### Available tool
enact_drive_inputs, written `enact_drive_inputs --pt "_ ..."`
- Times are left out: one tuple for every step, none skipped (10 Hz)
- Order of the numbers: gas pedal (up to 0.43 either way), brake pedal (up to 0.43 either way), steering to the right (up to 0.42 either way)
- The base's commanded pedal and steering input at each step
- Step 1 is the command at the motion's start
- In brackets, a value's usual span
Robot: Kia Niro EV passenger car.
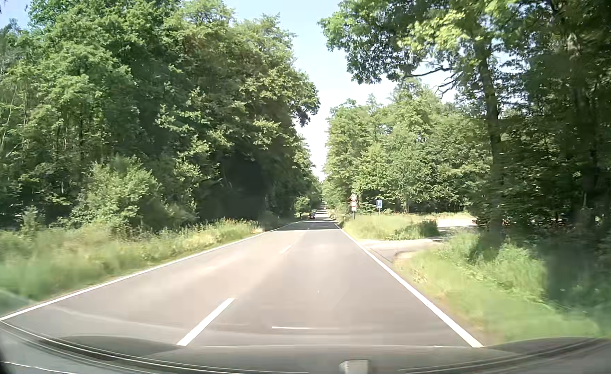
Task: Follow the waypoints while adhering to traffic rules and regulations
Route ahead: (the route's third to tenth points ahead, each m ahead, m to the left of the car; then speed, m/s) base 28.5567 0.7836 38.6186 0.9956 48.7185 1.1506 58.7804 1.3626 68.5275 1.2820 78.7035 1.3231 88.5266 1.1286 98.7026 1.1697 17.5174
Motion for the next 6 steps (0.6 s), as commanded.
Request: enact_drive_inputs --pt "0.039 0.03 -0.001" --pt "0.039 0.03 -0.001" --pt "0.039 0.03 -0.001" --pt "0.039 0.03 -0.001" --pt "0.039 0.03 -0.001" --pt "0.039 0.03 -0.001"
